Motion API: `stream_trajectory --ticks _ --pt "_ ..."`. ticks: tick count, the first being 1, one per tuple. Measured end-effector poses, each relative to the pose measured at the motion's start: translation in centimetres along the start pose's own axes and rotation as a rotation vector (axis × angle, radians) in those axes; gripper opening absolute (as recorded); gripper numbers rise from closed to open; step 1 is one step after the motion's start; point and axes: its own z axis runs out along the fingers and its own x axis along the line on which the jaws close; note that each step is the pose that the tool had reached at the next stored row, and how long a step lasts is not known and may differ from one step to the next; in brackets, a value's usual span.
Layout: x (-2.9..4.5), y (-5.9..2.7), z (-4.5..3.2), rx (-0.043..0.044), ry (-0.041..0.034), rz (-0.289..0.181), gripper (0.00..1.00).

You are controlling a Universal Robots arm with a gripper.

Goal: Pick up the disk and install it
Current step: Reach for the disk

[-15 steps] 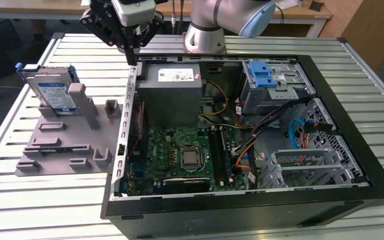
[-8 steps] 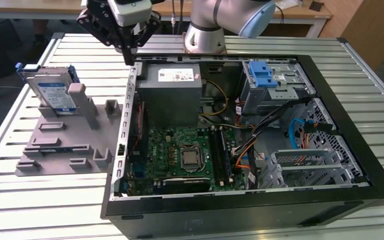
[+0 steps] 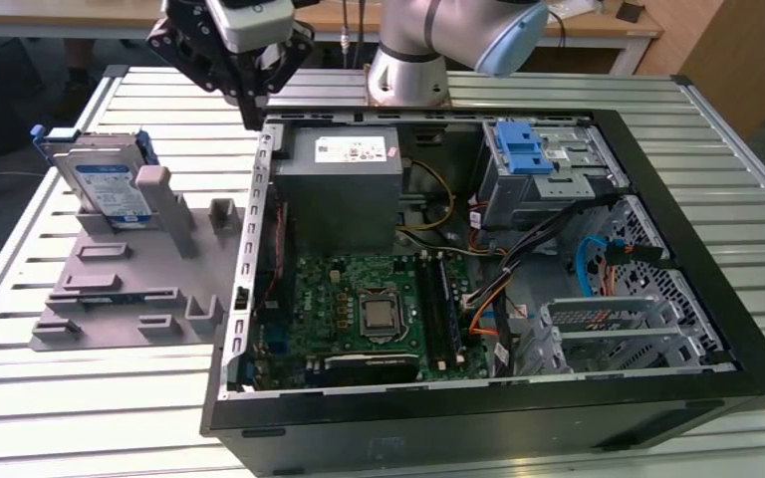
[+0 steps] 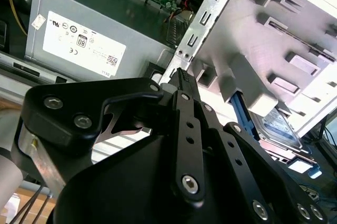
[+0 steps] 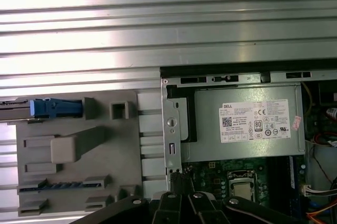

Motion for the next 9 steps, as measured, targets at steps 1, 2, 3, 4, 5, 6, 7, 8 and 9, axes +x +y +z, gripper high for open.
stream_trajectory --ticks 1,2,3,4,5,6,7,8,9 --pt "0.07 0.0 0.0 0.0001 0.0 0.0 0.11" --pt "0.13 0.0 -0.01 0.0001 0.0001 0.0 0.11" --pt "0.19 0.0 0.0 0.0 0.0 0.0 0.11" --pt "0.26 0.0 0.0 0.0 0.0 0.0 0.11" --pt "0.32 0.0 -0.01 0.0001 0.0001 0.0 0.11" --pt "0.38 0.0 -0.01 0.0 0.0001 0.0 0.11" --pt "0.45 0.0 -0.01 0.0 0.0001 0.0 0.11" --pt "0.51 0.0 -0.01 0.0 0.0001 0.0 0.11" --pt "0.58 0.0 -0.02 0.0001 0.0001 0.0 0.11"
